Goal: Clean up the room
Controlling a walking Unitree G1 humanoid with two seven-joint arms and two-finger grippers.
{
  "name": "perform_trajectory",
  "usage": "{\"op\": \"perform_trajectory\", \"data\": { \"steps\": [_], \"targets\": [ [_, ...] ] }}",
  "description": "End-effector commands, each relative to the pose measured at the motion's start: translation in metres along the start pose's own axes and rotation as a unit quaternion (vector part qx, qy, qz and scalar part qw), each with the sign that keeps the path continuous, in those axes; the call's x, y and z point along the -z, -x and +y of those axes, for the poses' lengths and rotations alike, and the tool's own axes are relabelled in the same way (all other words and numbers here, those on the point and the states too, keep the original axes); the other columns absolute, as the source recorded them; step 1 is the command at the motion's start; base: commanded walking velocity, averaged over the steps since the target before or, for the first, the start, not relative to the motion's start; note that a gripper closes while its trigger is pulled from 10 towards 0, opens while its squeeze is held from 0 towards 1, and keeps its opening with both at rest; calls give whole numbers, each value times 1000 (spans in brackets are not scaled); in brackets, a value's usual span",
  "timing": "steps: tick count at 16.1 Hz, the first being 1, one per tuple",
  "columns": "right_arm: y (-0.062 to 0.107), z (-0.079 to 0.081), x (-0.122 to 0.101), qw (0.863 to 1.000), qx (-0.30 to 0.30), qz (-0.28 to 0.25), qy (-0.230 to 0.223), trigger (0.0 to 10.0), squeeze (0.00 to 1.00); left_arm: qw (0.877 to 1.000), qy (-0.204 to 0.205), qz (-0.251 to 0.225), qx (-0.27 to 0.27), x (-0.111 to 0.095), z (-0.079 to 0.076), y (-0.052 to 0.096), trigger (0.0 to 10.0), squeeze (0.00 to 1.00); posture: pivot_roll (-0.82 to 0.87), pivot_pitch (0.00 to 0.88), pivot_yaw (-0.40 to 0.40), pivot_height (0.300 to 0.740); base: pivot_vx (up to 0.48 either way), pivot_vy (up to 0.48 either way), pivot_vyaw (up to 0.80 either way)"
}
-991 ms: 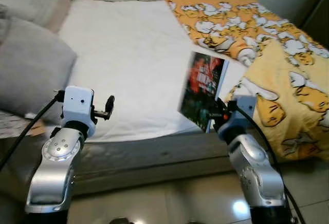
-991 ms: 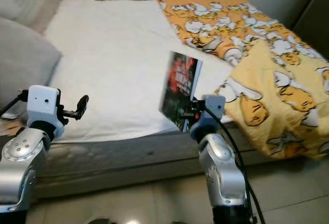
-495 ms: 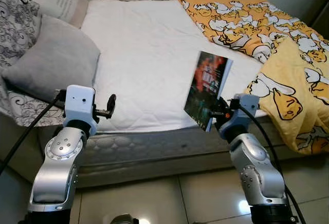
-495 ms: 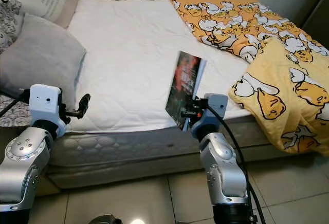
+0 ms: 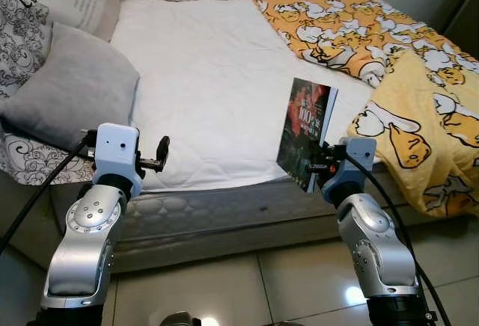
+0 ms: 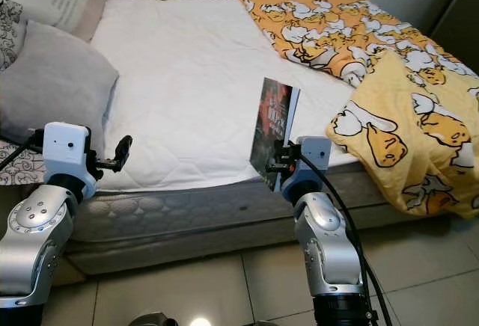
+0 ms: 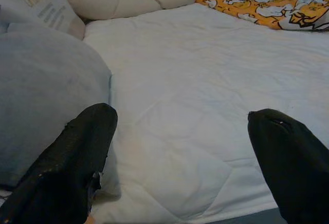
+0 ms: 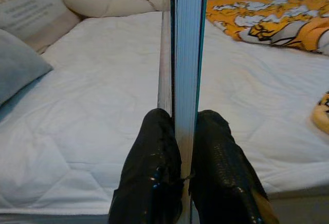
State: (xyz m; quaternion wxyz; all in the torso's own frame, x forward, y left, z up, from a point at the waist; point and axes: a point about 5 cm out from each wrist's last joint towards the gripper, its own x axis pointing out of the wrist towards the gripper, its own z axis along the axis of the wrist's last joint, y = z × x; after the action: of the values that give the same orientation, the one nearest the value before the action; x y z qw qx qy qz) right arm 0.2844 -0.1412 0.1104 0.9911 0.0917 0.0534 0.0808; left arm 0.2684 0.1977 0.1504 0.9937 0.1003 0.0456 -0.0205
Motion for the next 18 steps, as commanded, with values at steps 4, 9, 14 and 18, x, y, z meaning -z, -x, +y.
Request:
{"op": "perform_trajectory", "data": {
  "steps": [4, 9, 14, 18],
  "targets": [
    [-1, 2, -13, 999, -21, -27, 13, 10000, 0, 1000, 1, -8, 9, -3, -3, -2, 10000, 0, 34, 0, -71, 740, 65, 0, 394],
    [-1, 2, -11, 999, -23, -26, -5, 10000, 0, 1000, 3, -9, 13, -3, -4, -1, 10000, 0, 34, 0, -70, 740, 291, 0, 315],
    [0, 7, -9, 999, -43, -16, 14, 10000, 0, 1000, 4, -9, 14, -3, -4, -1, 10000, 0, 36, 0, -70, 740, 341, 0, 307],
    [0, 6, -8, 999, -38, -17, 2, 10000, 0, 1000, 1, -8, 14, -3, -3, -1, 10000, 0, 37, 0, -69, 740, 353, 0, 192]
  ]
}}
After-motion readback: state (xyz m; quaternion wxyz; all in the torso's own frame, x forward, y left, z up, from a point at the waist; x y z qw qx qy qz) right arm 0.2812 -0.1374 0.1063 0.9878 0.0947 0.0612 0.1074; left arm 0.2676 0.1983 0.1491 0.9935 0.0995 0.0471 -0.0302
